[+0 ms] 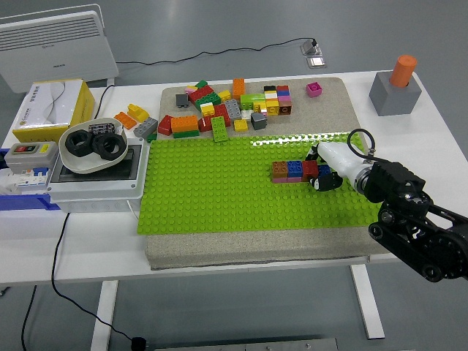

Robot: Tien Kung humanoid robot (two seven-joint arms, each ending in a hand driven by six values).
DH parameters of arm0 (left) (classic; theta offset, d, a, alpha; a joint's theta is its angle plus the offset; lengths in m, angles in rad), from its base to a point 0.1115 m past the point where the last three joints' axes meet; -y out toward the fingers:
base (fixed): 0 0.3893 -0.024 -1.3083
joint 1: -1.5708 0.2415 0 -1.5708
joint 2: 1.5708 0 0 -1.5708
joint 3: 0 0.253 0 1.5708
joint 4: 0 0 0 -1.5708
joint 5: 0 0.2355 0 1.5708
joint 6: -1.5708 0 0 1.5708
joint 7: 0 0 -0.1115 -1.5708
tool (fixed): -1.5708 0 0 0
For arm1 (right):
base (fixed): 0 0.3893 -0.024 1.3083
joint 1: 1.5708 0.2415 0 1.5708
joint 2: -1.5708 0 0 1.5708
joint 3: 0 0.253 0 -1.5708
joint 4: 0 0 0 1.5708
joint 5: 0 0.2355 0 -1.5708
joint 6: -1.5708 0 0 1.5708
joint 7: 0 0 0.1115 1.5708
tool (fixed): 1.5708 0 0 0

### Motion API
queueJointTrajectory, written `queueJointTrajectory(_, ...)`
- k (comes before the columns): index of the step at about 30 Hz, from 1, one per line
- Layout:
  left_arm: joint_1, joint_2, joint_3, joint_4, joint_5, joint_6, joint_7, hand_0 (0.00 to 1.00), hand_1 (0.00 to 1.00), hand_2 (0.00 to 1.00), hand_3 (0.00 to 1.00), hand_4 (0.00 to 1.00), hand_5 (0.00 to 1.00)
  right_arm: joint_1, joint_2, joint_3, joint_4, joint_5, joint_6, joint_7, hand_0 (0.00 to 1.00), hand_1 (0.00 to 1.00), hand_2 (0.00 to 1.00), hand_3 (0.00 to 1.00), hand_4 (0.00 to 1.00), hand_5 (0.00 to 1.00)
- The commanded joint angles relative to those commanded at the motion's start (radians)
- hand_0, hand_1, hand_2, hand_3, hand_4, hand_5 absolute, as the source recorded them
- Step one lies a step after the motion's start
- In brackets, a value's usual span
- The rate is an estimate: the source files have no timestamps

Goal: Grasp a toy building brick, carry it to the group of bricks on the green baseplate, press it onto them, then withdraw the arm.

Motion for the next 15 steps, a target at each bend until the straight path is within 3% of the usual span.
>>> queueJointTrajectory(15, 0.006, 0.001, 0.014, -0.004, -0.023, 0.002, -0.002, 0.765, 0.707, 0.611, 0.447, 0.648, 0.333, -0.002, 0.000, 0.000, 0.002, 0.007, 0.001, -0.001, 0.762, 0.732, 0.737, 0.655, 0.631, 0.195)
